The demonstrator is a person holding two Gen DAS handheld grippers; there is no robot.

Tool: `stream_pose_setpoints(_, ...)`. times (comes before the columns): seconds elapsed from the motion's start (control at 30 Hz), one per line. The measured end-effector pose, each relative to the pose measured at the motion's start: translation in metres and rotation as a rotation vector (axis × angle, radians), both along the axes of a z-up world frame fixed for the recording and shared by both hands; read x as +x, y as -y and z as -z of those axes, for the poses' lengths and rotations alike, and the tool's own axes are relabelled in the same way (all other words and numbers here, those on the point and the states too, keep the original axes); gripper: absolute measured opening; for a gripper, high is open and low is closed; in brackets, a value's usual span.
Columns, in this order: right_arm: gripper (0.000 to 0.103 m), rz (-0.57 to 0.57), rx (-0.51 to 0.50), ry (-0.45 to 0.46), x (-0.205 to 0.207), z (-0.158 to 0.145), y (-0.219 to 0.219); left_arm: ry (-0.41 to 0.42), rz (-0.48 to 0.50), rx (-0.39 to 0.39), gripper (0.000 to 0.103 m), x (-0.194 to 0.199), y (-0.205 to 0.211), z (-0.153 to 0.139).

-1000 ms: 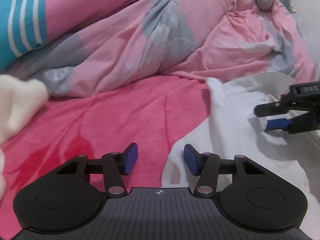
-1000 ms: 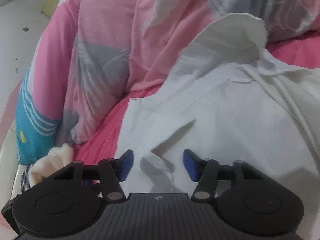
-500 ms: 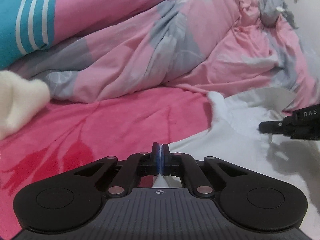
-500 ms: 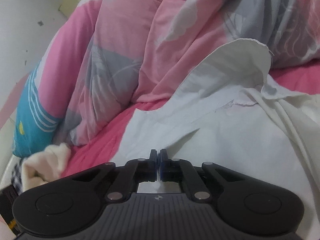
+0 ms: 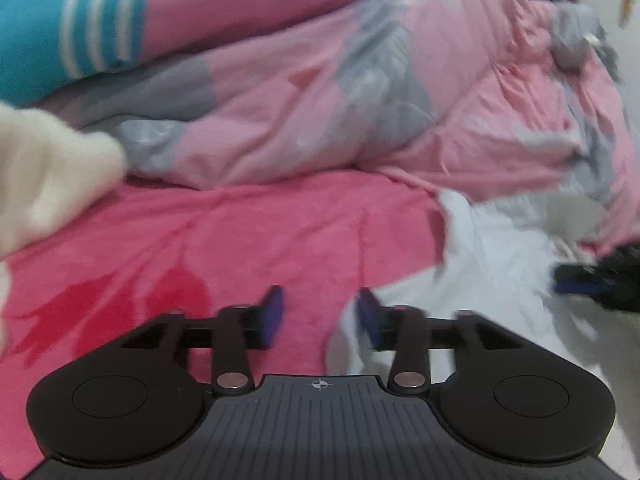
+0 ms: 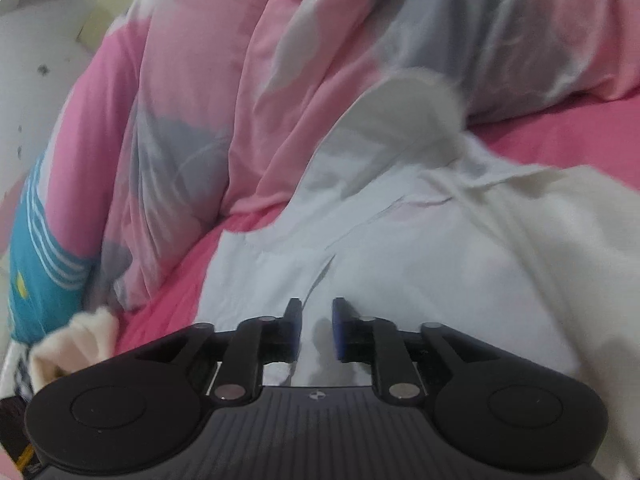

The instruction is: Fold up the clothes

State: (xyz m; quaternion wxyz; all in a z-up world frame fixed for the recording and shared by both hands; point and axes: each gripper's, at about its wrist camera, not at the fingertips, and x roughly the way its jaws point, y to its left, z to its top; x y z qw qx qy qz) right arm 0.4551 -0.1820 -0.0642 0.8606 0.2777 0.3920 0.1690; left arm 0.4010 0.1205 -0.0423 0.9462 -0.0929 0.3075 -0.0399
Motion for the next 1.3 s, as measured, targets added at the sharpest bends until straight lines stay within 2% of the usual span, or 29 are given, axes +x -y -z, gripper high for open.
stream_pose_setpoints(0.07,0.019,0.002,0.015,0.01,-0.014,-0.016,0.013,0.024,-0.048,-0.011,0.067,-0.01,-0.008,-0.014)
stream_pose_setpoints(0.2,0.02,-0.009,0.041,0.041,-0.058,-0.06,0.043,0.059,-0.083,-0.004,0.07,-0.035,-0.023,-0.052)
stream_pose_setpoints(0.3,0.02,-0.024,0.055,0.091,-0.111,-0.104,0.071,0.085,-0.088,0.033,0.077,-0.067,-0.032,-0.086)
stream_pose_setpoints(0.37,0.022,-0.028,0.064,0.133,-0.151,-0.129,0.095,0.114,-0.062,0.058,0.085,-0.095,-0.035,-0.109)
stream_pose_setpoints(0.4,0.025,-0.026,0.067,0.154,-0.172,-0.141,0.106,0.123,-0.041,0.069,0.091,-0.109,-0.033,-0.117)
stream_pose_setpoints(0.47,0.03,-0.015,0.066,0.2,-0.215,-0.161,0.129,0.139,0.001,0.092,0.099,-0.138,-0.029,-0.134)
stream_pose_setpoints(0.53,0.03,0.002,0.053,0.25,-0.263,-0.18,0.154,0.149,0.054,0.114,0.099,-0.167,-0.022,-0.146)
stream_pose_setpoints(0.67,0.03,0.069,-0.002,0.337,-0.359,-0.204,0.195,0.121,0.174,0.158,0.102,-0.218,0.01,-0.151)
stream_pose_setpoints(0.8,0.031,0.049,-0.013,0.286,-0.392,-0.174,0.193,0.095,0.271,0.208,0.103,-0.262,0.049,-0.132)
stream_pose_setpoints(0.9,0.031,0.024,-0.017,0.234,-0.411,-0.147,0.188,0.041,0.292,0.22,0.103,-0.29,0.074,-0.105)
stream_pose_setpoints(0.93,0.031,0.016,-0.018,0.216,-0.417,-0.138,0.187,0.019,0.284,0.211,0.103,-0.299,0.078,-0.096)
stream_pose_setpoints(1.13,0.031,-0.045,-0.037,0.105,-0.449,-0.082,0.173,-0.148,0.2,0.034,0.102,-0.349,0.07,-0.052)
stream_pose_setpoints(1.23,0.031,-0.142,-0.118,0.025,-0.437,-0.051,0.144,-0.16,0.202,0.007,0.1,-0.382,0.066,-0.045)
stream_pose_setpoints(1.3,0.031,-0.188,-0.176,0.014,-0.433,-0.044,0.13,-0.167,0.214,0.0,0.098,-0.4,0.067,-0.042)
